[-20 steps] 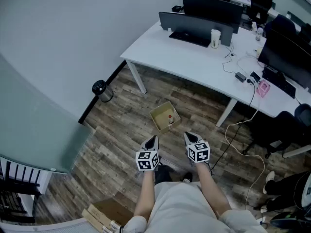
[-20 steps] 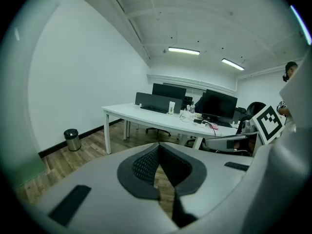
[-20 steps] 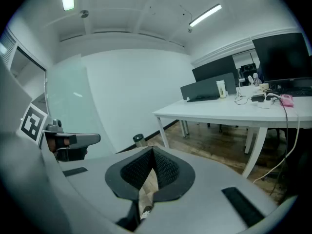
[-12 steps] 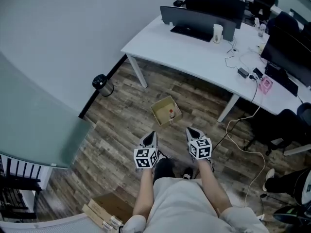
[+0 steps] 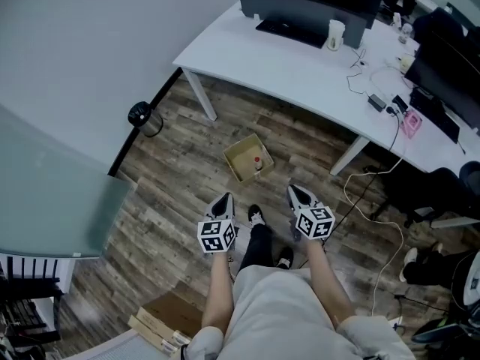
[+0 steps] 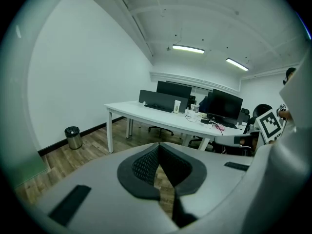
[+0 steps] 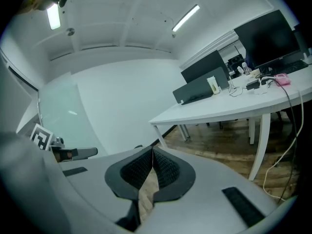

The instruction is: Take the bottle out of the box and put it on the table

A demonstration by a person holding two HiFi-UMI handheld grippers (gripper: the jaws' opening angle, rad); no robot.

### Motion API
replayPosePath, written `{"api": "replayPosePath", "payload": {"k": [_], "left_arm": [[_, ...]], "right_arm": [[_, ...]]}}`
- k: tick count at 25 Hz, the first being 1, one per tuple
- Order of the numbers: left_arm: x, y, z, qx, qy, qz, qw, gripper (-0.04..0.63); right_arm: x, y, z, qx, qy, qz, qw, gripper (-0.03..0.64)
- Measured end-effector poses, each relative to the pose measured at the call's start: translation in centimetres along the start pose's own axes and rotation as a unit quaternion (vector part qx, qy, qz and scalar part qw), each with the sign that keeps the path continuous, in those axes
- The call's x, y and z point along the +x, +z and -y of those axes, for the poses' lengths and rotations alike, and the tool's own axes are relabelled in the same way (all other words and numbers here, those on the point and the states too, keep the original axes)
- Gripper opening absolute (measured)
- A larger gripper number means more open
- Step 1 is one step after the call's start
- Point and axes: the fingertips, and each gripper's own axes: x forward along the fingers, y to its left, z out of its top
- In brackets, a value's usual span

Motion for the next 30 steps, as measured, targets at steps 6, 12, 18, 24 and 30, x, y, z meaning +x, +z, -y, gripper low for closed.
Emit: {"api": "replayPosePath", "payload": {"k": [6, 12, 18, 24, 30], "left_arm": [[6.4, 2.5, -2.4, -0.021, -0.014, -0.007, 0.9997, 0.015], [13.4, 6.2, -4.5, -0.020, -0.042, -0.012, 0.9988, 0.014], [17.9, 10.2, -8.3, -0.026, -0.050, -0.001, 0.9984, 0.014], [20.3, 11.5, -11.3, -0.033, -0.058, -0.008, 0.9977, 0.015], [21.1, 11.8, -13.7, -0.036, -0.057, -0.012, 0.9977, 0.014]], "right_arm": [[3.4, 1.6, 3.4, 0.000, -0.038, -0.009, 0.999, 0.040], [8.9, 4.7, 6.0, -0.007, -0.071, -0.023, 0.997, 0.040], [14.4, 7.1, 5.5, -0.009, -0.071, -0.033, 0.997, 0.040], [18.2, 8.1, 4.3, -0.004, -0.073, -0.040, 0.997, 0.040], [20.1, 6.7, 3.6, 0.003, -0.072, -0.056, 0.996, 0.040]]}}
